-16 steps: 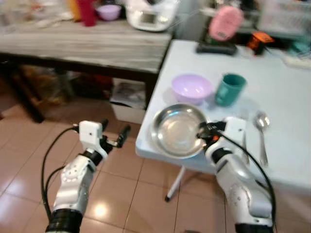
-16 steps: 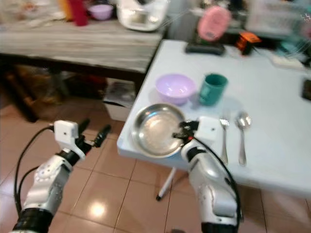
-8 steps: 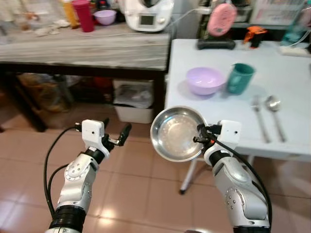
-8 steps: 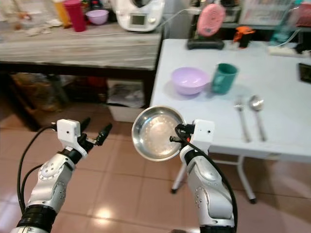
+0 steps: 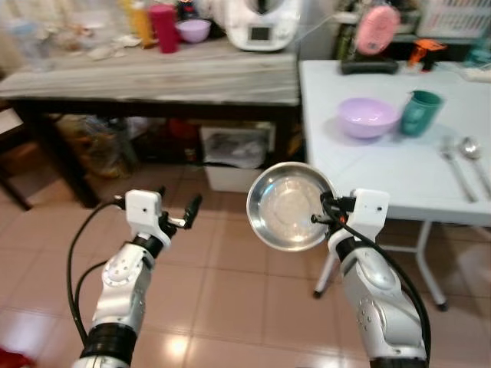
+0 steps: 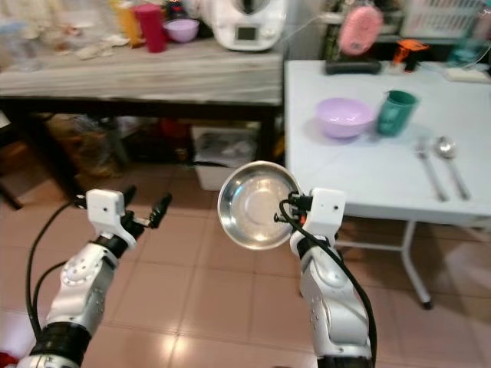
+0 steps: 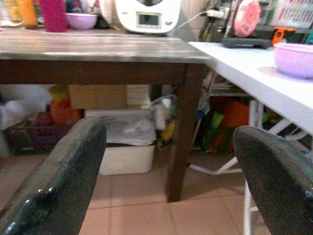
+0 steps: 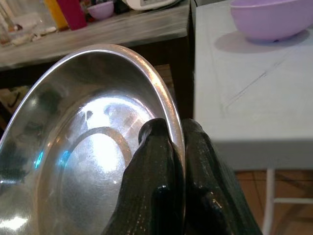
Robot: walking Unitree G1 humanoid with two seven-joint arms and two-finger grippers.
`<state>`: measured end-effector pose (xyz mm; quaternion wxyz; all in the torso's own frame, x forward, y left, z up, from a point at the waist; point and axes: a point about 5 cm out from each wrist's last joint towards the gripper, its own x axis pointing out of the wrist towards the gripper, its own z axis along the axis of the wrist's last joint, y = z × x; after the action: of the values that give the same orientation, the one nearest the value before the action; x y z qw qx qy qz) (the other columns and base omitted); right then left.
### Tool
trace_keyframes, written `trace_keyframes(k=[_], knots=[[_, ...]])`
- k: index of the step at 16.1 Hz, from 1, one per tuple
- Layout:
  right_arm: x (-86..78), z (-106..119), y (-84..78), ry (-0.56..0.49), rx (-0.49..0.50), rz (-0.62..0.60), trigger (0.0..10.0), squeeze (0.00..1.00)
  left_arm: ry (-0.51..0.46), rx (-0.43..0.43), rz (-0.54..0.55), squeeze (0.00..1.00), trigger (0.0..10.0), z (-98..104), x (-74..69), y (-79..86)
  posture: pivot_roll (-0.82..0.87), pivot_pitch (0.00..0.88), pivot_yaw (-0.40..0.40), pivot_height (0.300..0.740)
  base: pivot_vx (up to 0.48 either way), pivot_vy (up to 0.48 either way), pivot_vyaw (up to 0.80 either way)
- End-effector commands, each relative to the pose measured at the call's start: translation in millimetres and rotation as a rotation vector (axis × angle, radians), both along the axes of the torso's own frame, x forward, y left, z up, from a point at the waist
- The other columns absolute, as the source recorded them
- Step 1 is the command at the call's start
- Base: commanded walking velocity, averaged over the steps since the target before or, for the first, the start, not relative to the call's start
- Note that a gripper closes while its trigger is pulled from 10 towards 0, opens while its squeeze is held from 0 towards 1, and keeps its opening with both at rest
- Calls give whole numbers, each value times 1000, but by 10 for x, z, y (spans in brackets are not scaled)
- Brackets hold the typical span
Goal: Setting the table
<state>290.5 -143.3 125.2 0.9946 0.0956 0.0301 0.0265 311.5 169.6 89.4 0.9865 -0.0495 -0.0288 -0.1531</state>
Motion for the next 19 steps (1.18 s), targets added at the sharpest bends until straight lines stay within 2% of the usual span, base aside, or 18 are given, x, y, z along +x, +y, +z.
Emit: trace_keyframes(k=[1,3,8,19], knots=[[-4,8,-87,-7,-10,-28,10000,0,-5,3,-20,0,10000,13,15,-70,-262,32,53,740,0,469,0],[21,23,-143,-24,-27,-47,10000,0,10,-16,25,0,10000,-31,-2,-68,-264,21,50,740,0,234,0],[36,23,-176,-38,-38,-59,10000,0,-4,-29,12,0,10000,-11,16,-90,-273,18,51,740,0,0,0],[57,46,-170,-57,-47,-59,10000,0,-2,-43,-23,0,10000,-26,7,-175,-274,17,47,740,329,0,0]])
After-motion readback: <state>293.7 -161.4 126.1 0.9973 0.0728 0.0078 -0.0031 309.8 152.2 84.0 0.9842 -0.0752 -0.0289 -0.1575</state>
